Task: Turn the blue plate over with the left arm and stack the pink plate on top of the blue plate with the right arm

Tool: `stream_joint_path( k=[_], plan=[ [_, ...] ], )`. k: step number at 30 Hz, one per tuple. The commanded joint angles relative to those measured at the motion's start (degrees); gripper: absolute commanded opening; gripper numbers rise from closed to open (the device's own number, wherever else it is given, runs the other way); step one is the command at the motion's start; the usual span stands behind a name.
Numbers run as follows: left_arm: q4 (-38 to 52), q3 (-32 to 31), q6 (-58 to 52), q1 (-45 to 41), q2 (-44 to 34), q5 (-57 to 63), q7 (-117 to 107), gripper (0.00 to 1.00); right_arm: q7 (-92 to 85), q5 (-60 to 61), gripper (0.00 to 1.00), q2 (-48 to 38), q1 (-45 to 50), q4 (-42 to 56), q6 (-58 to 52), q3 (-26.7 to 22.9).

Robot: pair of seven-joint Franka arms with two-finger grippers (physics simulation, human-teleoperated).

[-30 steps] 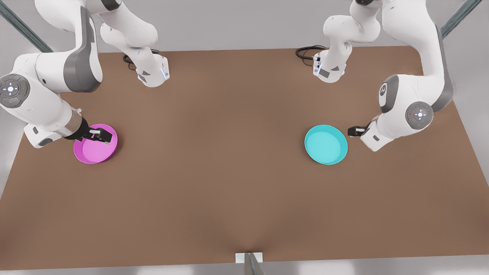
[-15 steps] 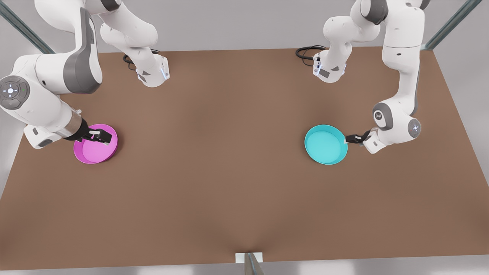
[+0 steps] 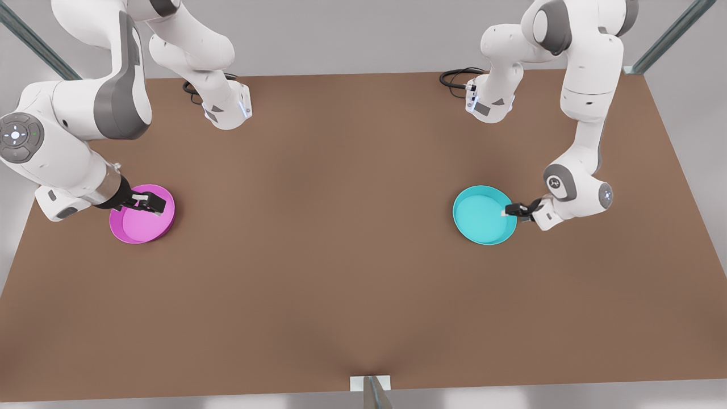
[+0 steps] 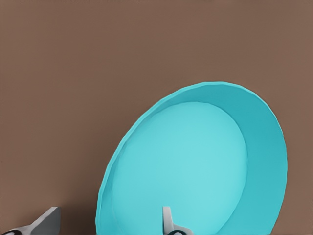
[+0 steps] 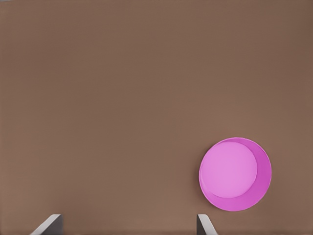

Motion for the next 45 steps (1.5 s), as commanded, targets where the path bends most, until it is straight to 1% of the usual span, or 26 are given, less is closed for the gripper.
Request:
stream_joint_path(
  k=[1, 3, 4, 5, 12, 13, 20, 21, 22, 27, 31, 35, 36, 37, 40, 45],
  plan=[
    [0.0, 0.0, 0.0, 0.0, 0.0, -1.7, -0.2, 1.00, 0.0, 0.0, 1.00, 0.0, 0.0, 0.0, 0.0, 0.0],
    [0.1, -0.1, -0.3, 0.0, -0.3, -1.7, -0.9, 0.99, 0.0, 0.1, 1.00, 0.0, -0.1, 0.0, 0.0, 0.0],
    [0.2, -0.1, -0.6, 0.0, -0.4, -1.5, -1.2, 0.80, 0.0, 0.1, 1.00, 0.0, 0.0, 0.0, 0.0, 0.0],
    [0.2, -0.1, -0.5, 0.0, -0.4, -1.5, -1.2, 0.75, 0.0, 0.1, 1.00, 0.0, -0.1, 0.0, 0.0, 0.0],
    [0.2, -0.4, 0.1, -0.1, 0.1, -1.5, -1.1, 0.75, 0.0, 0.1, 1.00, 0.0, -0.1, 0.0, 0.0, 0.0],
    [0.2, -0.4, 0.1, -0.1, 0.1, -1.5, -1.1, 0.62, 0.0, 0.1, 1.00, 0.0, -0.1, 0.0, 0.0, 0.0],
    [0.6, -0.5, 1.5, -0.1, 1.0, -1.2, -1.1, 0.62, 0.0, 0.1, 1.00, 0.0, -0.1, 0.0, 0.0, 0.0],
    [0.6, -0.5, 1.5, -0.1, 1.0, -1.2, -1.1, 0.61, 0.0, 0.1, 1.00, 0.0, -0.1, 0.0, 0.0, 0.0],
    [0.6, -0.5, 1.5, -0.1, 1.0, -1.3, -1.2, 0.55, 0.0, 0.1, 1.00, 0.0, -0.1, 0.0, 0.0, 0.0],
    [0.5, -0.6, 1.5, -0.1, 1.0, -1.5, -1.2, 0.52, 0.0, 0.1, 1.00, 0.0, -0.1, 0.0, 0.0, -0.1],
    [0.5, -0.7, 1.5, -0.1, 1.0, -1.5, -1.2, 0.44, 0.0, 0.1, 1.00, 0.0, -0.1, 0.0, 0.0, -0.1],
    [0.5, -1.1, 2.3, -0.1, 1.2, -1.5, -1.2, 0.43, 0.0, 0.1, 1.00, 0.0, -0.1, 0.0, 0.0, 0.0],
    [0.5, -1.1, 2.3, -0.1, 1.2, -1.5, -1.2, 0.40, 0.0, 0.1, 1.00, 0.0, -0.1, 0.0, 0.0, 0.0],
    [0.5, -1.1, 2.3, -0.1, 1.2, -1.5, -1.2, 0.39, 0.0, 0.1, 1.00, 0.0, -0.1, 0.0, 0.0, 0.0],
    [0.6, -1.1, 2.4, -0.1, 1.2, -1.5, -1.2, 0.31, 0.0, 0.1, 1.00, 0.0, -0.1, 0.0, 0.0, 0.0],
    [0.5, -1.1, 3.3, -0.2, 1.2, -1.5, -1.2, 0.30, 0.0, 0.1, 1.00, 0.0, -0.1, 0.0, 0.0, -0.1]
  ],
)
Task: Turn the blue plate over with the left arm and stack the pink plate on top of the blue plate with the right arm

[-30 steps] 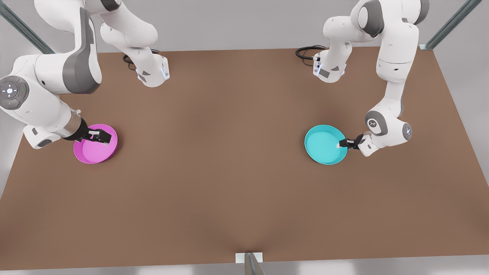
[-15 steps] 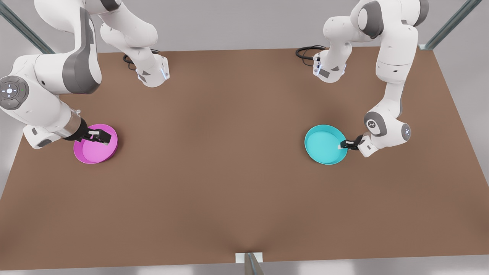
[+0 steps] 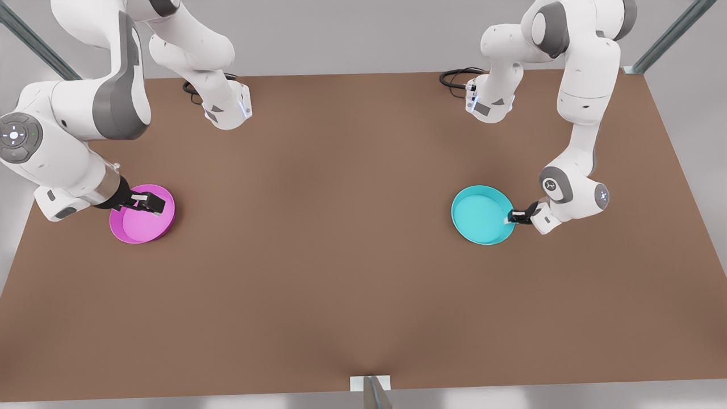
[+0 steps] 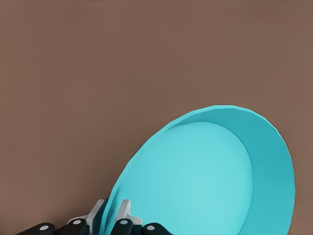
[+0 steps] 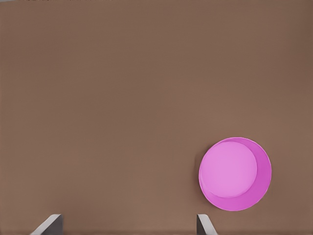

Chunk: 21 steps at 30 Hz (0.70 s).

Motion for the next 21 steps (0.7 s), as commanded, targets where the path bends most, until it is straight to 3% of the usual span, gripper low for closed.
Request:
stream_joint_path(
  k=[1, 9, 10, 21],
  plan=[
    [0.0, 0.0, 0.0, 0.0, 0.0, 0.0, 0.0, 0.30, 0.0, 0.0, 1.00, 0.0, 0.0, 0.0, 0.0, 0.0],
    [0.0, -0.5, 0.4, -0.3, 0.7, -0.7, 0.0, 0.31, 0.0, 0.0, 1.00, 0.0, 0.0, 0.0, 0.0, 0.0],
    [0.1, -0.5, 0.4, -0.3, 0.7, -0.9, 0.0, 0.21, 0.0, 0.0, 1.00, 0.0, 0.0, 0.0, 0.0, 0.0],
    [1.2, -0.4, 0.1, -0.3, 0.4, -0.3, -0.2, 0.21, 0.0, 0.0, 1.00, 0.0, -0.2, 0.0, -0.1, 0.0]
  ],
)
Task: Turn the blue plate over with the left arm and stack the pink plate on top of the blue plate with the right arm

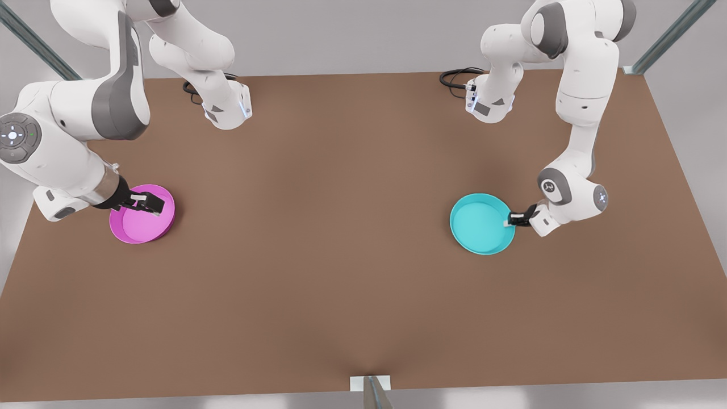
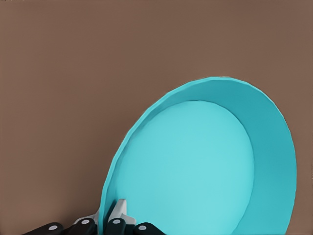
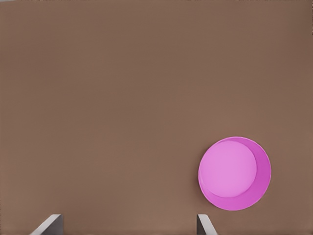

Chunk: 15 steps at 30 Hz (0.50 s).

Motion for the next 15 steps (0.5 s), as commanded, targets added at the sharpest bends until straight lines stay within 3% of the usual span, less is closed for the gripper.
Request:
stream_joint_path(
  k=[1, 12, 15],
  plan=[
    [0.0, 0.0, -0.1, 0.0, 0.0, -0.4, 0.1, 0.21, 0.0, 0.0, 1.00, 0.0, 0.0, 0.0, 0.0, 0.0],
    [4.2, 0.2, -4.4, -4.0, -3.8, 5.7, -12.6, 0.21, 0.0, 0.1, 1.00, 0.0, 0.0, 0.0, 0.0, 0.0],
    [14.6, 0.3, -14.3, -5.3, -1.9, 14.7, -22.7, 0.21, 0.0, 0.0, 1.00, 0.0, 0.0, 0.0, 0.0, 0.0]
  ],
)
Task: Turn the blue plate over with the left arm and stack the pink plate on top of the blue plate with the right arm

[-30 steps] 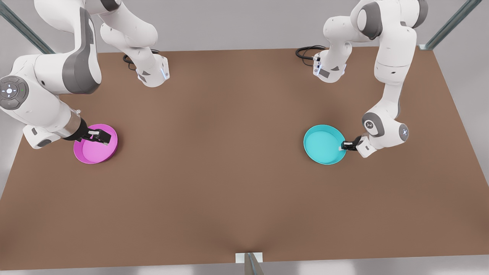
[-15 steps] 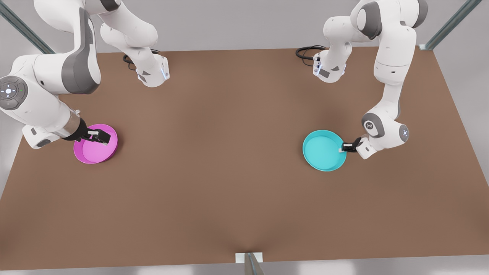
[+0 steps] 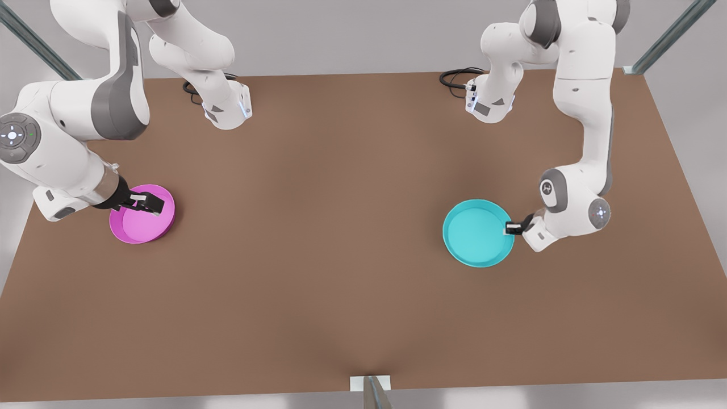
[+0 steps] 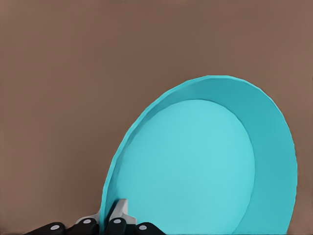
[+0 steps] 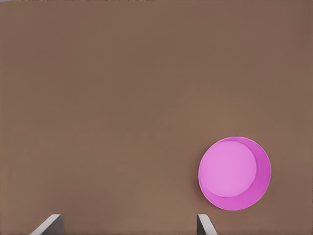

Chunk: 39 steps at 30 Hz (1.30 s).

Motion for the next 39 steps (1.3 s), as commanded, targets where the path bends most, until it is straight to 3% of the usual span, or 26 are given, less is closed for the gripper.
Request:
stream_joint_path(
  k=[1, 7, 13, 17, 23, 26, 39],
  plan=[
    [1.3, -0.1, -1.4, -0.1, 0.2, 0.1, -0.9, 0.21, 0.0, 0.0, 1.00, 0.0, 0.0, 0.0, 0.0, 0.0],
    [8.8, 0.8, -7.0, -8.5, 0.5, 5.5, -15.1, 0.21, 0.0, 0.0, 1.00, 0.0, -0.1, 0.0, 0.0, 0.0],
    [10.9, 24.4, -7.3, -38.4, 3.2, 5.2, -20.0, 0.21, 0.0, -0.1, 1.00, 0.0, -0.3, 0.0, 0.0, 0.0],
    [11.9, 35.5, -8.2, -53.0, 6.9, 4.8, -21.9, 0.21, -0.1, 0.0, 1.00, 0.0, -0.3, 0.0, 0.0, 0.0],
    [15.9, 42.3, -8.9, -63.1, 13.2, 5.0, -24.9, 0.21, -0.1, 0.0, 1.00, 0.0, -0.3, 0.0, 0.0, 0.0],
    [16.0, 50.5, -8.0, -72.7, 19.5, 5.5, -24.9, 0.21, -0.1, 0.0, 1.00, 0.0, -0.3, 0.0, 0.0, 0.0],
    [22.9, 51.8, -8.9, -83.7, 34.0, 31.0, -34.9, 0.21, -0.1, 0.1, 1.00, 0.0, -0.3, 0.0, 0.0, 0.0]
  ],
)
